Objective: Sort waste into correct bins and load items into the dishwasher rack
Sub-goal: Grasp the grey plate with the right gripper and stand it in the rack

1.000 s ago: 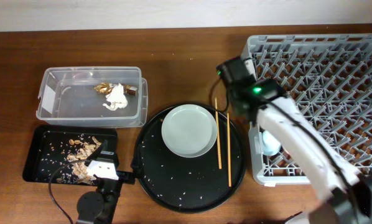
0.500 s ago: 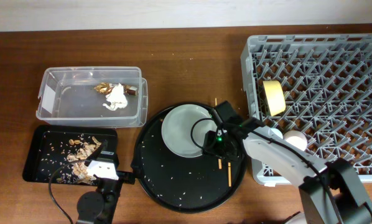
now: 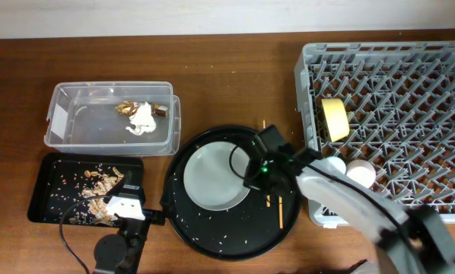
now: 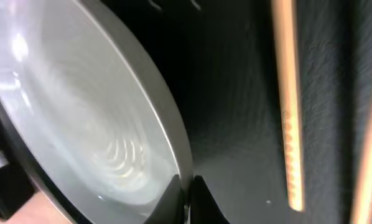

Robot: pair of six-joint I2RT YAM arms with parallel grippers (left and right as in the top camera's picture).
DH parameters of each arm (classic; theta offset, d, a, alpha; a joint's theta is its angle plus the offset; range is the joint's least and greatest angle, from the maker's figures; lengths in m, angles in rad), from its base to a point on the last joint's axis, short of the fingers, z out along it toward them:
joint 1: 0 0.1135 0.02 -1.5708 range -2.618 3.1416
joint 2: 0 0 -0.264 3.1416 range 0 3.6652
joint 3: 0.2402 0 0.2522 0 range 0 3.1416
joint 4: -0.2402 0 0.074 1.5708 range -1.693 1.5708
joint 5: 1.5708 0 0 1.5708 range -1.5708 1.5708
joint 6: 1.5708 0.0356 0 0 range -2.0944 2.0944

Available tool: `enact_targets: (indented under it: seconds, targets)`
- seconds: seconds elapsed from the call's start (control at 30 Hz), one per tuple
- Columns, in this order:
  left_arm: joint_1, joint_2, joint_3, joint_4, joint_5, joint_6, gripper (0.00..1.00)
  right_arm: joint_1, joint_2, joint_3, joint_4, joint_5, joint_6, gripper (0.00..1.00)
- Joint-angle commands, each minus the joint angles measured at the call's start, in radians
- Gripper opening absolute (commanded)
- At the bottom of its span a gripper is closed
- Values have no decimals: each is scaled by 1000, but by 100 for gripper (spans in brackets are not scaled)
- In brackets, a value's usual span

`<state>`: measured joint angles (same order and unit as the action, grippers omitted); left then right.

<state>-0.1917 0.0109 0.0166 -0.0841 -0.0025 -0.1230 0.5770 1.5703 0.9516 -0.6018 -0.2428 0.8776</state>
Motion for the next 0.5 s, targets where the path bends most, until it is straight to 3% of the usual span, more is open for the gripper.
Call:
enact_targets:
  seconds: [0.0,0.13,0.17,0.23,0.47]
  targets:
    - [-4,-6,-8,2,10,12,99,3,-228,104,-77,420,-233,4]
    - [-4,-6,-8,2,10,12,99,2,-434,113,-68,1255,-371,4]
    - [-4,-6,-8,2,10,12,99,-32,-465,113,3,1477,-481,4]
    - [-4,-6,-8,2,11,12,99,-118,-456,113,106,1511,-687,4]
    - [-4,-6,-8,2,11,12,99,-436,-193,113,339,1511,-1027,4]
